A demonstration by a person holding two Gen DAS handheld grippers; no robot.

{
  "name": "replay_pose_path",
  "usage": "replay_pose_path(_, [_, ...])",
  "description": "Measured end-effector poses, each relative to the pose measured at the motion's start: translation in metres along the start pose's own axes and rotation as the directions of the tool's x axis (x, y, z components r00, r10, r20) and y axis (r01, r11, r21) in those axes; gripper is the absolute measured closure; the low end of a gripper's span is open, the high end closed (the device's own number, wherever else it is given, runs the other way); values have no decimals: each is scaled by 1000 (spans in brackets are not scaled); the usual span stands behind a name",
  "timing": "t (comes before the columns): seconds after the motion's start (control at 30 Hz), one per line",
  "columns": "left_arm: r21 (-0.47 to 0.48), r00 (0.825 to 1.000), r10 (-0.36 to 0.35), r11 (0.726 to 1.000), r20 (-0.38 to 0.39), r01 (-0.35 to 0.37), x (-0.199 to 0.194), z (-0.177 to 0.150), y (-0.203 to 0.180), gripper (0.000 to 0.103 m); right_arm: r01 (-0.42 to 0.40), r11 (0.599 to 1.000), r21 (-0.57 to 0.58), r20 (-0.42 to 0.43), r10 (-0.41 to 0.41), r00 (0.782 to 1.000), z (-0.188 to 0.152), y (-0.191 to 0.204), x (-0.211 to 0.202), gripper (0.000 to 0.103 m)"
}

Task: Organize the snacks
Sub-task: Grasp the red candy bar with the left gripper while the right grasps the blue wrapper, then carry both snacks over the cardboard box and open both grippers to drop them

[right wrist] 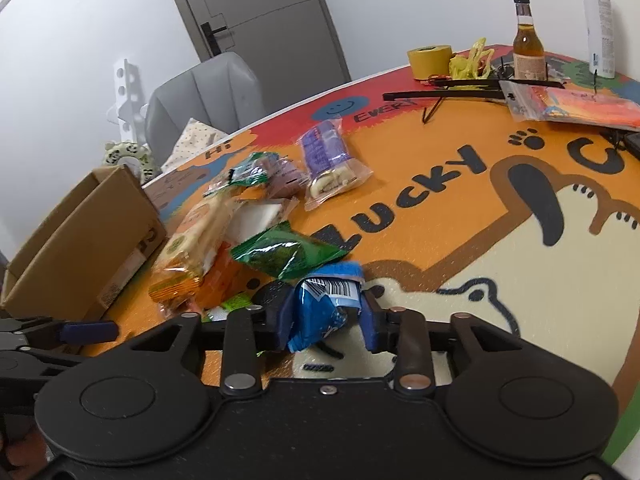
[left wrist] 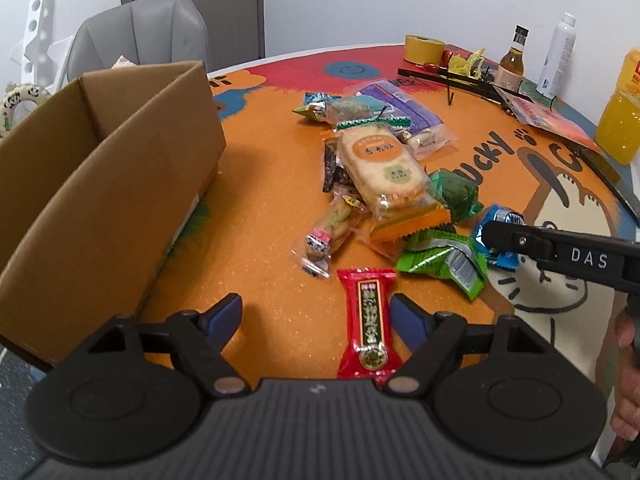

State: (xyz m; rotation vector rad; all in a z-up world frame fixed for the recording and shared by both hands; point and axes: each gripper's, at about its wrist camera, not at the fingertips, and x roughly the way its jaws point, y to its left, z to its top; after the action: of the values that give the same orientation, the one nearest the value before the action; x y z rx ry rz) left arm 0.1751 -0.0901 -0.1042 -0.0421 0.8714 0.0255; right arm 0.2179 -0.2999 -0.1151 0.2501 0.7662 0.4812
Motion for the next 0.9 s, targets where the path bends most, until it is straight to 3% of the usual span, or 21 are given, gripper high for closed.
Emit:
replay_pose_path(0.1, [0,998,-55,998,-14,55,1,-4,-2,34,3,1000,-15,0,-3,1000,-3,3,-4,77])
replay_pose_path(0.17, [18,999,-51,999,0,51,-1,-6,-6,43,5,1000,-17,0,-5,1000,-6,3,-7,77])
replay_pose_path(0.27, [44,998,-60,997,12,60,-3,-8,-11,60,-1,1000,-12,-1,1,1000,-8,5,-10,77])
replay_pose_path(0.33, [46,997,-73,996,14,72,-4,-9,-11,81,1,1000,-14,5,-1,1000,-9,7,-13,77])
replay_pose_path(0.37, [42,996,-85,996,13,85,-4,-8,-10,84,1,1000,-14,10,-1,1000,-9,8,-15,78])
replay_pose_path(0.47, [19,991,-134,991,16,133,-6,-10,-4,85,-2,1000,-22,23,3,1000,-6,13,-20,78])
replay_pose_path(0.9, [13,982,-152,988,115,151,-43,5,15,85,-30,998,-50,76,34,997,10,45,-35,78])
